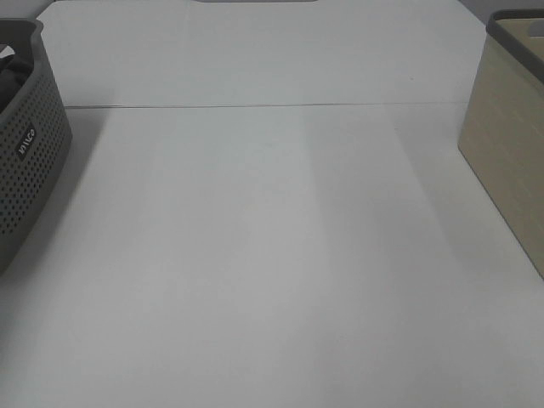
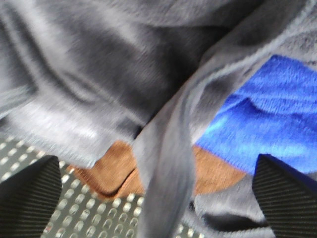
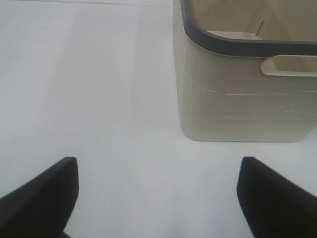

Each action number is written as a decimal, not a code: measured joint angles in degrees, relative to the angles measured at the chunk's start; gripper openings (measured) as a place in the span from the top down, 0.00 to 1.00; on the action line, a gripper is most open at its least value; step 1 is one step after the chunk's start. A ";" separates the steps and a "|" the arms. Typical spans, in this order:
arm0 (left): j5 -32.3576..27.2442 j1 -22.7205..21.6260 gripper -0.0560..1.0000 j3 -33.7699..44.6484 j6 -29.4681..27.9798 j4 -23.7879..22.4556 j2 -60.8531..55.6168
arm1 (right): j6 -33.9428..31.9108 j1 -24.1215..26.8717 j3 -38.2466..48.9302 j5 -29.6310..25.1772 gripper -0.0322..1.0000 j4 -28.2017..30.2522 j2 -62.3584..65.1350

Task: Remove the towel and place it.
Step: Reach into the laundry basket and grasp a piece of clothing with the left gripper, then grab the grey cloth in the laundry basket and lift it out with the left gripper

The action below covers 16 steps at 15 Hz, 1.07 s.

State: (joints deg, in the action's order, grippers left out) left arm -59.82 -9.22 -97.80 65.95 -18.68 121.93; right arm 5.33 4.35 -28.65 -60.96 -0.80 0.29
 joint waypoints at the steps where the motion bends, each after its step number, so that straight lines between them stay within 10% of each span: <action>1: 0.00 0.00 0.01 0.00 0.06 0.29 0.63 | 0.00 0.00 0.00 0.00 0.15 0.00 0.00; 3: 0.17 0.00 0.02 0.00 0.06 0.34 0.86 | 0.00 0.00 0.00 0.00 0.15 0.00 0.00; 8: 0.17 0.00 0.59 0.00 -1.95 0.52 0.86 | 0.00 0.00 0.00 0.00 0.15 0.00 0.00; 12: 0.17 0.00 0.64 0.00 -3.84 0.52 0.86 | 0.00 0.00 0.00 0.00 0.15 0.00 0.00; 16: -0.17 0.00 0.95 0.00 -3.84 -1.89 0.52 | 0.00 0.00 0.00 0.00 0.15 0.00 0.00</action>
State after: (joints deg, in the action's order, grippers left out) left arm -59.99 -9.22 -97.80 62.11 -20.57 122.44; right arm 5.33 4.35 -28.65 -60.96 -0.80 0.29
